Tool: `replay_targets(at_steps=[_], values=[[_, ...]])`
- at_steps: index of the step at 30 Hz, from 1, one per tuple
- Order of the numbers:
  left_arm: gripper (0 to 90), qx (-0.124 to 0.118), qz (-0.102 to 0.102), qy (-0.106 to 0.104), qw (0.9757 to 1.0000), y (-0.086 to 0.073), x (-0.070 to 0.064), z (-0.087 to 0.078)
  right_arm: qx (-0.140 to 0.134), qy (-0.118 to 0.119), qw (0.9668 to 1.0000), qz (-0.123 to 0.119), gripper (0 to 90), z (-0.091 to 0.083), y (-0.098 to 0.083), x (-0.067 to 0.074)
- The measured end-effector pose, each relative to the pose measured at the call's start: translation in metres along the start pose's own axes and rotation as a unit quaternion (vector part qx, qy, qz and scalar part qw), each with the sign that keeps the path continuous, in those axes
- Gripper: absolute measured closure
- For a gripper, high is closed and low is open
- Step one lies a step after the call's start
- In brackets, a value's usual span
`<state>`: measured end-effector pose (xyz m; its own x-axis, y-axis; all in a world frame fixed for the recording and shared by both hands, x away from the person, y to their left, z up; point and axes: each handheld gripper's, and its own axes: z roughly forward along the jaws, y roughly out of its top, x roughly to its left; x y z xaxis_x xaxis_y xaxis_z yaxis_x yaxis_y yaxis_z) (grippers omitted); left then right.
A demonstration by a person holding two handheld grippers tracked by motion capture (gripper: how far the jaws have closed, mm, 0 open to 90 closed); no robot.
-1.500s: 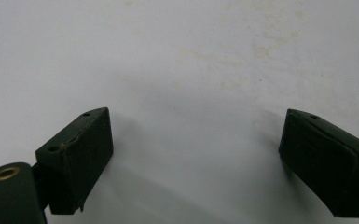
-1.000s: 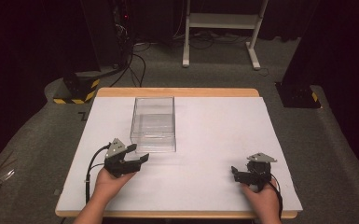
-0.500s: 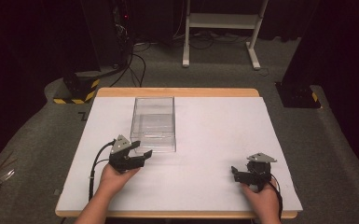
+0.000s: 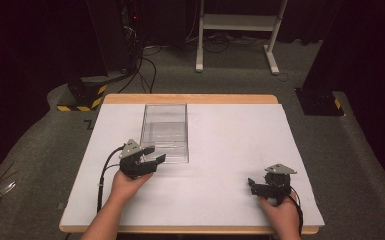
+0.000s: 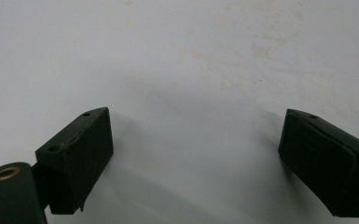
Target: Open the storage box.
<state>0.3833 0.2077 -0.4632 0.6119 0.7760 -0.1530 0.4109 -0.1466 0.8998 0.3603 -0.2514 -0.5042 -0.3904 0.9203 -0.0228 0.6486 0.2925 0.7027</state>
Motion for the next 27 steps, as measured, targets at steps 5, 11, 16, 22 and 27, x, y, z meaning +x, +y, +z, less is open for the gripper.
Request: replay_targets(at_steps=[5, 11, 16, 22, 27], values=[[46.2, -0.005, -0.003, -0.001, 1.0, -0.001, 0.004, 0.002, 0.0, 0.0, 1.0, 0.0, 9.9, 0.0, 0.0, 0.0], [51.9, -0.017, 0.0, -0.005, 0.9998, -0.002, 0.003, 0.005, 0.0, 0.0, 1.0, 0.0, 10.0, 0.0, 0.0, 0.0], [56.7, -0.025, 0.0, -0.009, 0.9997, -0.003, 0.004, 0.007, -0.001, -0.001, 1.0, -0.001, 10.0, 0.0, 0.0, 0.0], [63.3, -0.034, -0.005, -0.014, 0.9993, -0.006, 0.008, 0.007, -0.001, -0.002, 1.0, -0.001, 10.2, 0.0, 0.0, 0.0], [70.1, -0.036, 0.004, -0.018, 0.9992, -0.01, 0.011, 0.009, -0.001, -0.002, 1.0, -0.001, 10.2, 0.0, 0.0, 0.0]])
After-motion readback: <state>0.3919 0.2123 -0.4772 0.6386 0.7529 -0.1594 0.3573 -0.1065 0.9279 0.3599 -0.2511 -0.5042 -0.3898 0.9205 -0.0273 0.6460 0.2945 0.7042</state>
